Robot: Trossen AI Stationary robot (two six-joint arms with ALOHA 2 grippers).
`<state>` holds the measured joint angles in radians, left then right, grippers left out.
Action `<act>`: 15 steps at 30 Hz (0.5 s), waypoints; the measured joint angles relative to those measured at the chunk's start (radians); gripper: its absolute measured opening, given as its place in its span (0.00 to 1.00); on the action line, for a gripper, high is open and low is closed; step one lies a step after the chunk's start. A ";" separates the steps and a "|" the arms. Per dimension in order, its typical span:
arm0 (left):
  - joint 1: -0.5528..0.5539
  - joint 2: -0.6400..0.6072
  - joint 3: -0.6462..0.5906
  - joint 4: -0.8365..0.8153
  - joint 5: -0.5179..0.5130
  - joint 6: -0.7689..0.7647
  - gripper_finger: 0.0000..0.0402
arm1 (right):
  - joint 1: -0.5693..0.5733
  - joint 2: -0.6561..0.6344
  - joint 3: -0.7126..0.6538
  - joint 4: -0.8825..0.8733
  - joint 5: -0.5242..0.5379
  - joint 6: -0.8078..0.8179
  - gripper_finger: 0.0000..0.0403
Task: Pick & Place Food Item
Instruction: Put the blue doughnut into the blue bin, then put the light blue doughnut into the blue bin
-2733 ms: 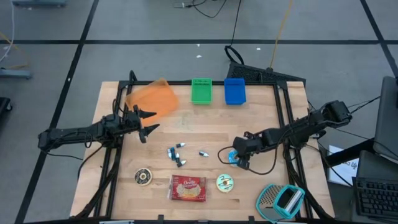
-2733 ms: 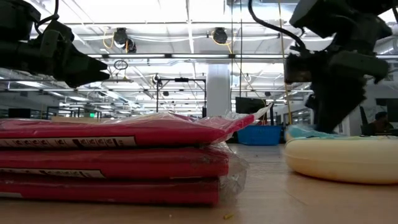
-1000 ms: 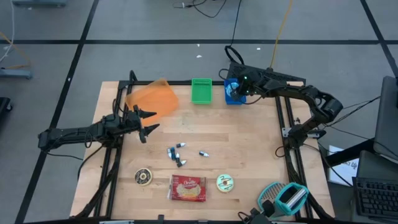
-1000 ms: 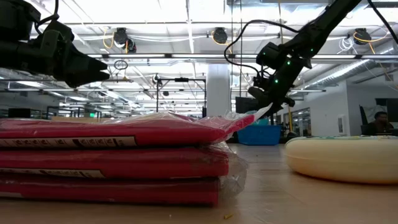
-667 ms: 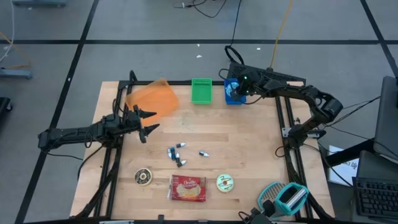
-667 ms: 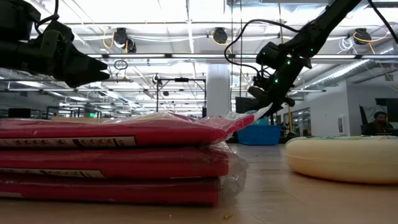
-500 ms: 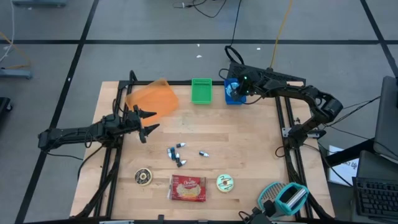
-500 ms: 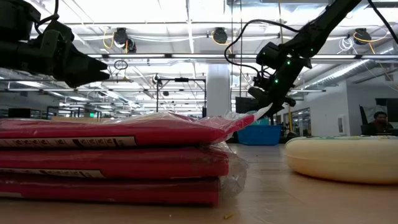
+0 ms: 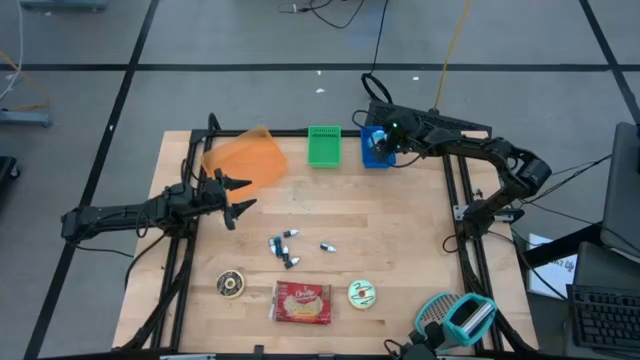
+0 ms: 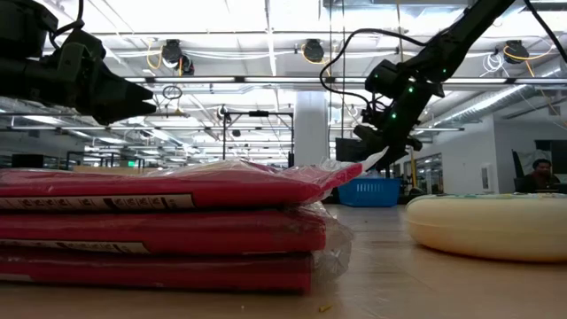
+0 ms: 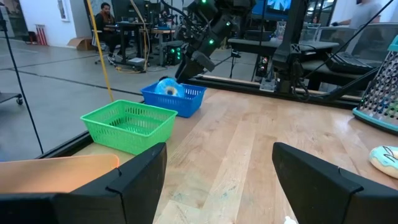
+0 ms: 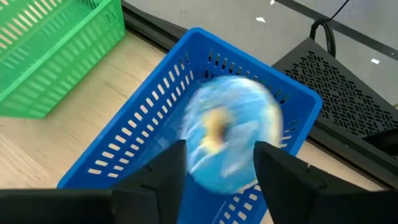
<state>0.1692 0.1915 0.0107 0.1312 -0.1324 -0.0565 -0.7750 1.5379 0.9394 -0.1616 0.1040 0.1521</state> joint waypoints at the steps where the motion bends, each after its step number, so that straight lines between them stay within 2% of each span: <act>1: 0.000 0.000 0.000 0.000 0.000 0.000 0.74 | 0.000 0.000 0.000 0.001 0.000 -0.005 0.46; 9: 0.000 0.000 0.000 0.000 0.000 0.000 0.74 | 0.017 -0.044 -0.001 0.057 0.000 -0.086 0.48; 12: 0.000 0.000 0.000 0.000 0.000 0.000 0.74 | 0.070 -0.110 -0.002 0.064 -0.007 -0.102 0.48; 15: 0.000 0.000 0.000 0.000 0.000 0.000 0.74 | 0.149 -0.199 -0.002 0.066 -0.064 -0.140 0.48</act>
<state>0.1694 0.1913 0.0105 0.1314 -0.1326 -0.0564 -0.6265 1.3392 0.9379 -0.0953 0.0399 0.0120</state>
